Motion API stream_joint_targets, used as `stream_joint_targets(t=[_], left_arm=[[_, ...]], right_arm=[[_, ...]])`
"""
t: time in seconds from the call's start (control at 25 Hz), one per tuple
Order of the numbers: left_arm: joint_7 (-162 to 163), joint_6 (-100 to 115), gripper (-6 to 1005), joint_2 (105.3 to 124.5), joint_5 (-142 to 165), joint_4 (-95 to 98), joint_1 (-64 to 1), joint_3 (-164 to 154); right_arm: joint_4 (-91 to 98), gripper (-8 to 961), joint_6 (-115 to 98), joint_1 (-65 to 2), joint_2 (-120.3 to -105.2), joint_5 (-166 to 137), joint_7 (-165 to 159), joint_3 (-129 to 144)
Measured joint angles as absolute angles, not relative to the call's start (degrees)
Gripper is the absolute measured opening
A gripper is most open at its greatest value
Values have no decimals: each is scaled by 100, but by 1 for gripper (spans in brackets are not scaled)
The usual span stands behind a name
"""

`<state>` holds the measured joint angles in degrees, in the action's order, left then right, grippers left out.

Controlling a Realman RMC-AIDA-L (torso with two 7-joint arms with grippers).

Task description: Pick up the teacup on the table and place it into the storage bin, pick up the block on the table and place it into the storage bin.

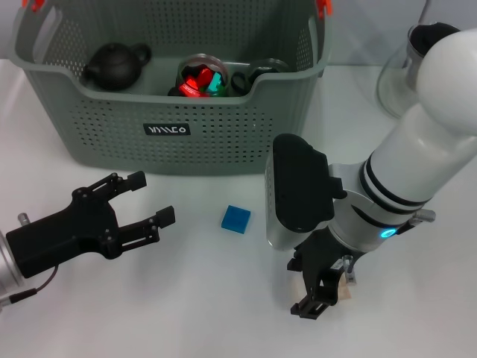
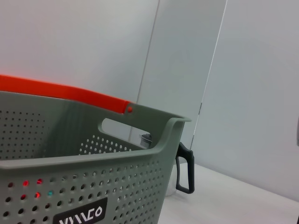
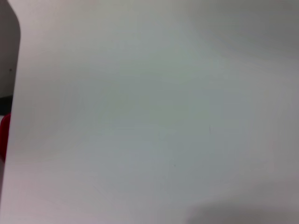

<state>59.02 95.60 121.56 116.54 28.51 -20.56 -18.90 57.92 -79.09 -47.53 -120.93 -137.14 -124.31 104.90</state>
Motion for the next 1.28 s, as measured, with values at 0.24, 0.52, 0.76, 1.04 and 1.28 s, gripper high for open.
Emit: stream_joint_targets(t=[0.24,0.52,0.76,1.04,1.28], left_arm=[[5905,9559,873,12155,11654,2847,-2057,-1890],[5906,9560,872,12155,11654,2847,-2060,-1890],[5906,9558,872,12144,11654,2847,-2077,-1889],[5906,9553,872,12146,11654,2848,-2083,-1889],[5906,9552,872,12145,11654,2848,-2068,-1861]], right_arm=[[5606,652,-7850,-4848,-12094,-13711,-12464,10495],[5600,595,-7829,-4863,-12094,-13709,-12478,10510],[5626,545,-7851,-4868,-12085,-13701,-12503,10476],[5781,443,-8025,-4792,-12048,-13610,-12503,10222],[6976,443,-9085,-4168,-12024,-13251,-12054,8670]])
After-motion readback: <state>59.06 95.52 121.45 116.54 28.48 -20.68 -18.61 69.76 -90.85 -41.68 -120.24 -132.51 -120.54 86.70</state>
